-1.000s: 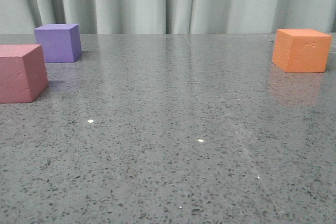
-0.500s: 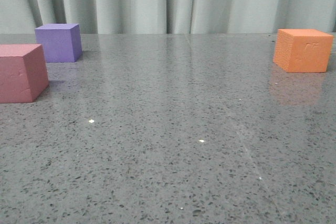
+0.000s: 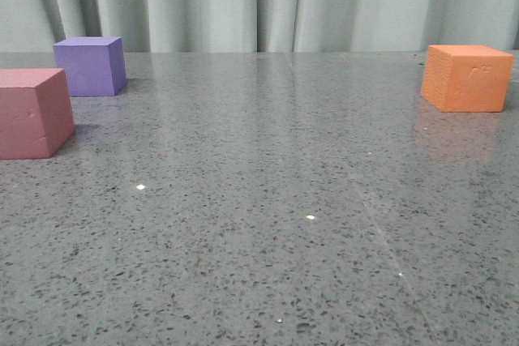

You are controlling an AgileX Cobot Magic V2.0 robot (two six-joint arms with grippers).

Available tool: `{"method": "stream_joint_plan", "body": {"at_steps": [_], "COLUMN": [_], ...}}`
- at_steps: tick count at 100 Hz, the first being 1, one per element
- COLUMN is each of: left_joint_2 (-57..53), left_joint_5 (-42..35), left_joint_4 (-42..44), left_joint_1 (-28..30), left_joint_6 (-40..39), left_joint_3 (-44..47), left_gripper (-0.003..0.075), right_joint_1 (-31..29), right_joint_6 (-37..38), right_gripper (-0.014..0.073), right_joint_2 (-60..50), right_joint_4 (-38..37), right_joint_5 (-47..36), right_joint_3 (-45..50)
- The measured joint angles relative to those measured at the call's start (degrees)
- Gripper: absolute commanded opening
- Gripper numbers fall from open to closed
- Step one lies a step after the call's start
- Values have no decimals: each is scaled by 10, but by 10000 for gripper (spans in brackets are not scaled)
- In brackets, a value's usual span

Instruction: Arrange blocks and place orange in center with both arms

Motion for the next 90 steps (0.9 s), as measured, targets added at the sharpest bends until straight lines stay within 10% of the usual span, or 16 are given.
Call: {"method": "stream_joint_plan", "body": {"at_steps": [41, 55, 70, 90], "left_joint_2": [0, 0, 0, 0], "left_joint_5": [0, 0, 0, 0], "left_joint_4": [0, 0, 0, 0], "left_joint_1": [0, 0, 0, 0], "left_joint_6": [0, 0, 0, 0], "left_joint_3": [0, 0, 0, 0], "left_gripper": [-19, -19, -19, -19], "right_joint_1": [0, 0, 0, 0], "right_joint_6": [0, 0, 0, 0], "right_gripper": [-32, 220, 673, 634], "right_joint_2": [226, 251, 255, 255], "right_joint_4": [0, 10, 14, 15], "right_joint_5": [12, 14, 9, -32], "right_joint_3": [-107, -110, -111, -111]}}
